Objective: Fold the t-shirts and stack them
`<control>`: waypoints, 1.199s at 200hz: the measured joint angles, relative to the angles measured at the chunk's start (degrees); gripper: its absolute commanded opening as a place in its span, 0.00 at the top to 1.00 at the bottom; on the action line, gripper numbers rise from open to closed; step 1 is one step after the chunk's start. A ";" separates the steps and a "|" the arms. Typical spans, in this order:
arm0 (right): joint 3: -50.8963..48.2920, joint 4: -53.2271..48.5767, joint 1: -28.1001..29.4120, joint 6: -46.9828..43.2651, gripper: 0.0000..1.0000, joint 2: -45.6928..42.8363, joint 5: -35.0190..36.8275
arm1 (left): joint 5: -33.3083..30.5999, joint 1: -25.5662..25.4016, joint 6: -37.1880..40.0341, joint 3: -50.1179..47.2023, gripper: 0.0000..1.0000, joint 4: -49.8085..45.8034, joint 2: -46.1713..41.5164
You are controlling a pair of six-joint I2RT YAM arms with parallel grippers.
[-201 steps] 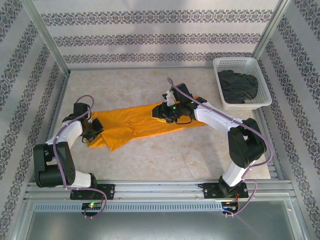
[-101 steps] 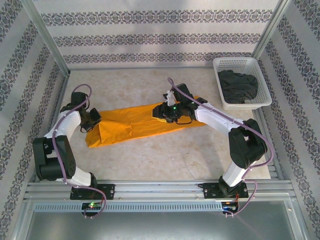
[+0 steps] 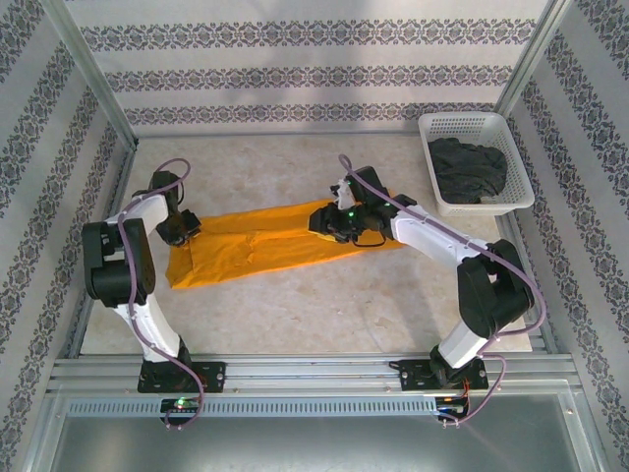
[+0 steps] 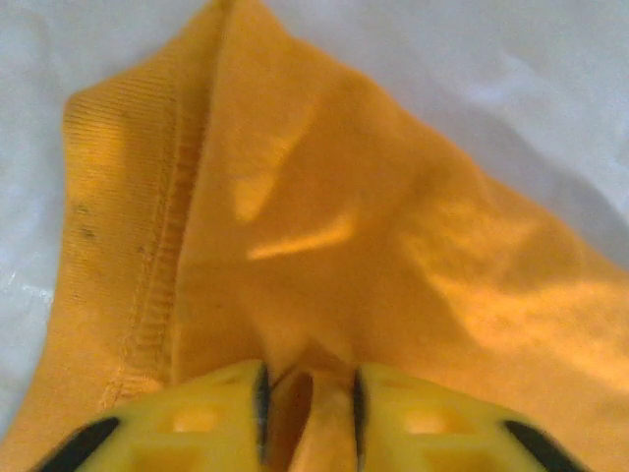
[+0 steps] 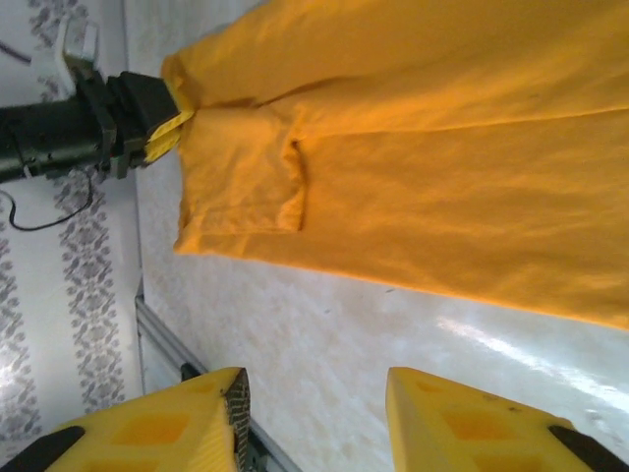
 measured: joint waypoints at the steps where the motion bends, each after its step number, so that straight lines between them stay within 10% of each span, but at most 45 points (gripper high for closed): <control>1: -0.02 -0.02 -0.09 0.00 0.60 0.02 0.07 | -0.11 0.00 -0.07 0.11 0.58 -0.07 0.09; 54: 4.26 -6.97 -11.02 -3.61 0.76 4.42 11.19 | -2.60 -1.14 -7.87 -6.99 0.58 -0.70 -16.22; 101: 18.40 -13.75 -15.89 -8.74 0.80 19.45 19.30 | 3.80 -16.98 -29.31 -23.74 0.68 3.21 -33.20; 156: 28.22 -23.15 -16.59 -12.24 0.79 30.53 25.07 | 7.06 -21.70 -46.62 -35.23 0.69 11.06 -29.22; 240: 27.85 -40.09 -7.63 -16.31 0.78 31.04 42.73 | 20.68 -10.38 -42.95 -18.93 0.69 -3.72 -10.25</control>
